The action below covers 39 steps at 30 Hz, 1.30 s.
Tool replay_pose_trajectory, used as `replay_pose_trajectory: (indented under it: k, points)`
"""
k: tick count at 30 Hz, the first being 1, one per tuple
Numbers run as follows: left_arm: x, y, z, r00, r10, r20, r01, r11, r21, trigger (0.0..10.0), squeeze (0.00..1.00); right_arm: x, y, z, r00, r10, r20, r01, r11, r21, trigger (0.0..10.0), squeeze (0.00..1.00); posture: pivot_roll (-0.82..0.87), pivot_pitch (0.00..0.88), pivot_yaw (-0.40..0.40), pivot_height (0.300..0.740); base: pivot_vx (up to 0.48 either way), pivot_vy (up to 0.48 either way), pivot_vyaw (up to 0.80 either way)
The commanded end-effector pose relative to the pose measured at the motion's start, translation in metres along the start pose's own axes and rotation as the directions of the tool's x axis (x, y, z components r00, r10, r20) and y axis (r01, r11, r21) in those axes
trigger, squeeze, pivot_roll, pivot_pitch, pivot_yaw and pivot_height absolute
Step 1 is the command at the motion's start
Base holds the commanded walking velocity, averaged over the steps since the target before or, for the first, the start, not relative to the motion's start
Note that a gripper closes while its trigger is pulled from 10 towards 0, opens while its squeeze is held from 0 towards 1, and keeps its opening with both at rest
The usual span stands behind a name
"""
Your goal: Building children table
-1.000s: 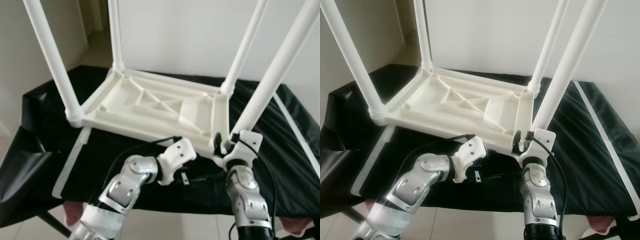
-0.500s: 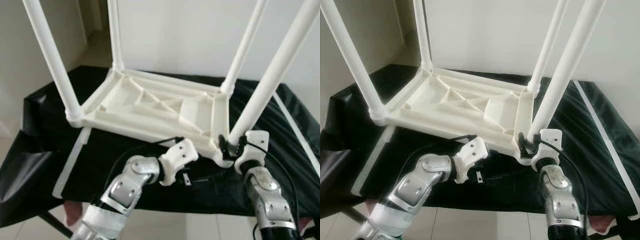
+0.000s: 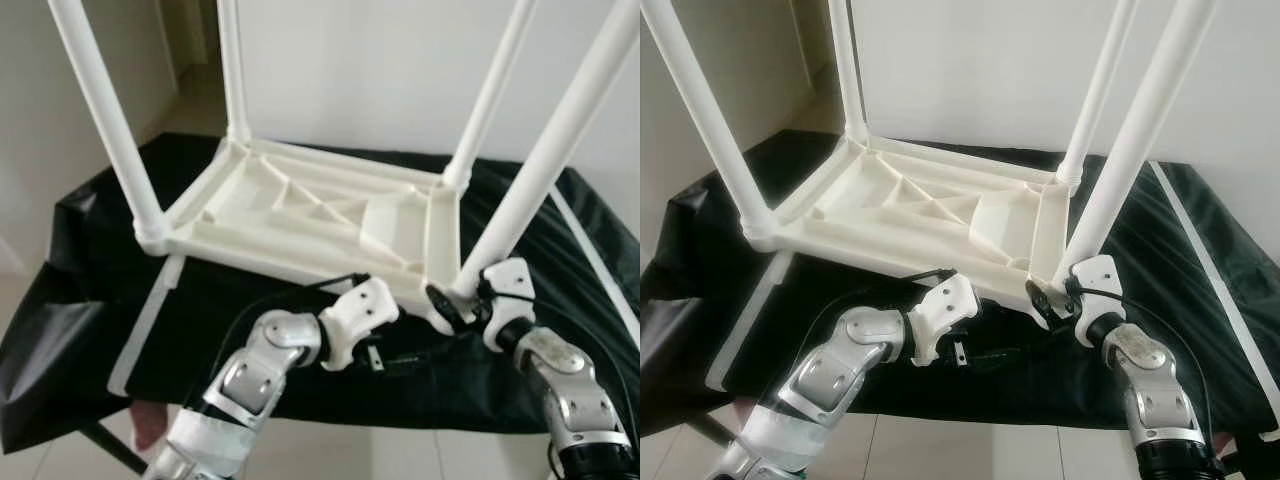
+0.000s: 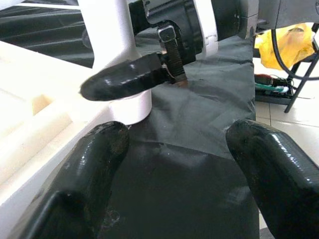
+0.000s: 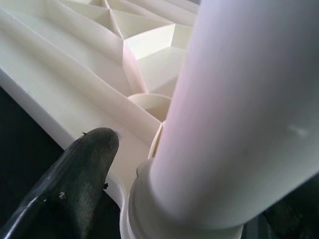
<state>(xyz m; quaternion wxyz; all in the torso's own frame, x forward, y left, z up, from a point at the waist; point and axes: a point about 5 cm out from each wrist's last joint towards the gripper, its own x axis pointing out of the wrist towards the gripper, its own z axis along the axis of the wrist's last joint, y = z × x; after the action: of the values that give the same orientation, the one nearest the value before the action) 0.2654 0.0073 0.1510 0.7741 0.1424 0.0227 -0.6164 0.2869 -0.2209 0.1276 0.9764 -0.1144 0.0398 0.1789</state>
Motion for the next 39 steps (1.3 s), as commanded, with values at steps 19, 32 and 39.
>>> replay_pose_trajectory:
  k: [19,32,39]
  points:
    - [0.001,0.003,-0.001,0.996,0.086,-0.001,-0.086,0.996,0.0,10.0,0.0,0.002,-0.015,-0.015,0.998,0.039,-0.057,-0.041,0.998,-0.036,0.2,0.0,0.01,0.0,-0.062,0.74,0.0,0.0,0.0]
    - [0.001,0.003,-0.001,0.996,0.092,-0.001,-0.092,0.996,0.0,10.0,0.0,-0.001,-0.005,-0.02,0.97,-0.242,-0.038,0.245,0.958,0.151,10.0,0.0,0.01,0.0,-0.067,0.74,0.0,0.0,0.0]
    - [0.003,0.004,0.0,0.996,0.092,0.0,-0.092,0.996,0.001,10.0,0.0,-0.001,0.016,-0.025,0.895,-0.433,-0.106,0.445,0.863,0.24,10.0,0.0,0.0,0.0,-0.061,0.74,0.0,0.0,0.0]
